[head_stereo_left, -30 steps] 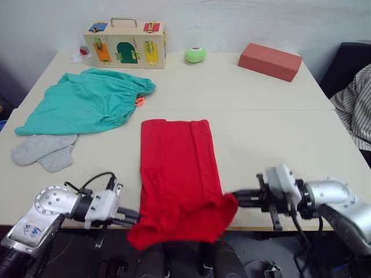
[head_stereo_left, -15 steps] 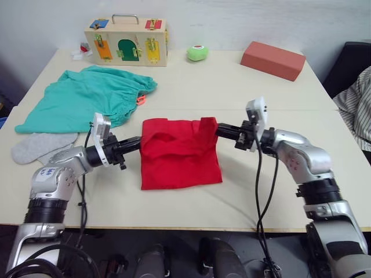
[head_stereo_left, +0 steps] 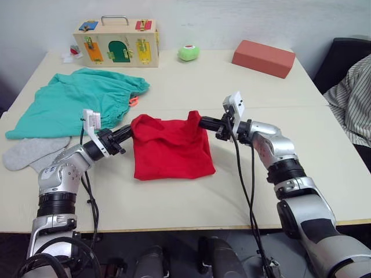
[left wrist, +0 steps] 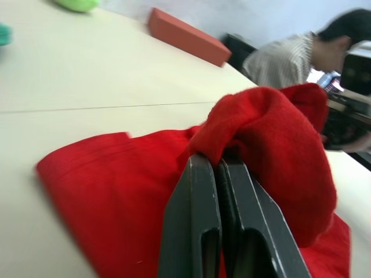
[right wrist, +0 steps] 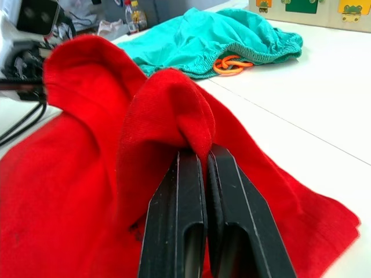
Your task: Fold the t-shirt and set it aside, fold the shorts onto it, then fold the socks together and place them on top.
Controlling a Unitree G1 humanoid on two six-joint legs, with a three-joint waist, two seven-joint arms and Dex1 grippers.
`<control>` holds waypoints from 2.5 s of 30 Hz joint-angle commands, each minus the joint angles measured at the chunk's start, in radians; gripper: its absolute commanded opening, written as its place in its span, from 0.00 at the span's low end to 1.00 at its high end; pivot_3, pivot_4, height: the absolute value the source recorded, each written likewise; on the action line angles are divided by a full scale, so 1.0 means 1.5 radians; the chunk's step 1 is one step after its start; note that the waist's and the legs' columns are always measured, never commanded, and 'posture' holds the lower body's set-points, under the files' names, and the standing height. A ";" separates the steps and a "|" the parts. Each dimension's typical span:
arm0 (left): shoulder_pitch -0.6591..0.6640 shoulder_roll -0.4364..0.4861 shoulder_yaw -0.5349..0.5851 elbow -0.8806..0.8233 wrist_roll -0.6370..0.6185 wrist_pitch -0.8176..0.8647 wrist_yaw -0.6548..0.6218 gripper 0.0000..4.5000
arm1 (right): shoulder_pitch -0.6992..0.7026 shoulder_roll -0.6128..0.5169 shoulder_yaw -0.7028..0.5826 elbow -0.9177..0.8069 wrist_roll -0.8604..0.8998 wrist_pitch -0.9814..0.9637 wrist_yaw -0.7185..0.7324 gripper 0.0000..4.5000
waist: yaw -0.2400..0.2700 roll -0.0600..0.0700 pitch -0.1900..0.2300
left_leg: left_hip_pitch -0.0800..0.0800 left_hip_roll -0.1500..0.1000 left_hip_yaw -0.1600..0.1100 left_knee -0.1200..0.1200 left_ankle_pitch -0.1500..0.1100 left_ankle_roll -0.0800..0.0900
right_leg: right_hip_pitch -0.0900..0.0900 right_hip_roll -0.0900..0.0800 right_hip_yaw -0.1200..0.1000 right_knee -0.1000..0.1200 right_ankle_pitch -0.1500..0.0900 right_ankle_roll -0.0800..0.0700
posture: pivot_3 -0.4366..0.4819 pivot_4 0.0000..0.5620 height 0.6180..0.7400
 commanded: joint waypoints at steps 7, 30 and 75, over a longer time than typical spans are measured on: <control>-0.013 -0.003 0.015 0.052 0.049 -0.044 0.004 0.00 | -0.082 0.024 -0.021 0.133 -0.069 -0.061 -0.029 0.00 | -0.004 0.000 0.000 | 0.000 0.000 0.001 0.000 0.000 0.000 | -0.001 0.000 0.001 0.001 0.000 0.000 | 0.48 0.27 1.00; -0.123 -0.037 0.070 0.224 0.138 -0.161 0.143 0.79 | -0.126 0.054 -0.168 0.257 -0.092 -0.059 -0.268 0.90 | -0.014 0.000 0.000 | 0.000 0.000 0.003 -0.001 0.001 -0.001 | -0.004 0.000 0.002 0.002 0.000 0.000 | 0.48 0.27 1.00; 0.304 0.139 -0.136 -0.269 0.330 -0.457 -0.146 0.00 | 0.464 -0.174 0.096 -0.538 -0.222 -0.247 0.013 0.00 | -0.006 0.000 0.000 | 0.001 0.001 0.008 -0.003 -0.001 -0.001 | -0.008 -0.002 0.003 0.002 -0.001 -0.003 | 0.48 0.27 1.00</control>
